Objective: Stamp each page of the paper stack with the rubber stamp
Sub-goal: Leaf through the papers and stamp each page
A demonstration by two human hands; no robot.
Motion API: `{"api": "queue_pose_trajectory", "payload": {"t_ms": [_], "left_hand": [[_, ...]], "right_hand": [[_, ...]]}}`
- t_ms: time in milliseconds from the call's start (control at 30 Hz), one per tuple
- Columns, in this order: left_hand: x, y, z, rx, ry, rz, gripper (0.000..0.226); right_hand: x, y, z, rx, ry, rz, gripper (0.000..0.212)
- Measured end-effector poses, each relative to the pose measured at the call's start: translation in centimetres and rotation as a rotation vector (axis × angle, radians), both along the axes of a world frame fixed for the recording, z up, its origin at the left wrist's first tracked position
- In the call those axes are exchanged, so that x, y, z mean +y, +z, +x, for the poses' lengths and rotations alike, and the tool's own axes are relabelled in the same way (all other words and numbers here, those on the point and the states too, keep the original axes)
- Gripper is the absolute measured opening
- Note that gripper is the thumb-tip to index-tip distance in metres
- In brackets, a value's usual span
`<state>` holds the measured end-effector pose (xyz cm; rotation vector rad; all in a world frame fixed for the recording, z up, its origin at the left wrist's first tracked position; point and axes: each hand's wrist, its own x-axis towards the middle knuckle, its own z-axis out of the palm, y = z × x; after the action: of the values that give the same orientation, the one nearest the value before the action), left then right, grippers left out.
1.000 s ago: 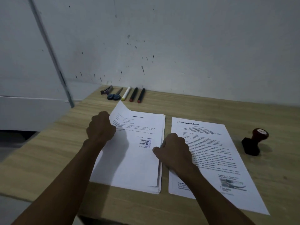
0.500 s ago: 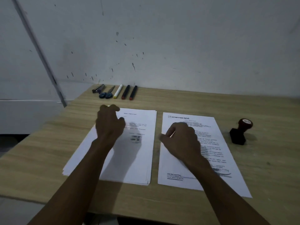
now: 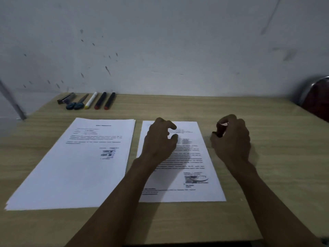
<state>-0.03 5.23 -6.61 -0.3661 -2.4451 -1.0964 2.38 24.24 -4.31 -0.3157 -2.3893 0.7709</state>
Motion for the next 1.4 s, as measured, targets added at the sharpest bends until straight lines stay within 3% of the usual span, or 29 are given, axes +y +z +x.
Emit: {"api": "queue_pose_trajectory", "payload": {"t_ms": [200,267,433,633,833,1133,1400], "left_hand": [[2.5,-0.9,-0.4,-0.006,-0.045,-0.043,0.022],[2.7,-1.1,-0.4,-0.008,-0.044,-0.037,0.021],[2.5,-1.6,-0.2,-0.028,-0.027,-0.025,0.018],[1.7,-1.0,-0.3,-0.022,-0.004,-0.025,0.016],[1.6,-1.3,0.3,-0.082,-0.026,-0.104,0.019],[2.8,-1.8,1.9,-0.119,-0.139,-0.355,0.031],[2.8,-2.0,2.4,-0.12,-0.128,-0.351,0.031]], "right_hand": [[2.7,0.1,-1.1,-0.231,0.036,0.048,0.076],[2.8,0.0,-1.3,-0.281,0.066,0.08,0.07],[2.8,0.1,-1.7,-0.271,0.087,0.151,0.029],[1.6,1.7,0.5,-0.195,0.222,0.086,0.025],[-0.3,2.2,5.2,-0.144,0.372,0.031,0.006],[-1.5,0.1,8.1,-0.146,0.312,0.262,0.019],[-1.3,-0.3,7.7,-0.203,0.364,0.335,0.012]]}}
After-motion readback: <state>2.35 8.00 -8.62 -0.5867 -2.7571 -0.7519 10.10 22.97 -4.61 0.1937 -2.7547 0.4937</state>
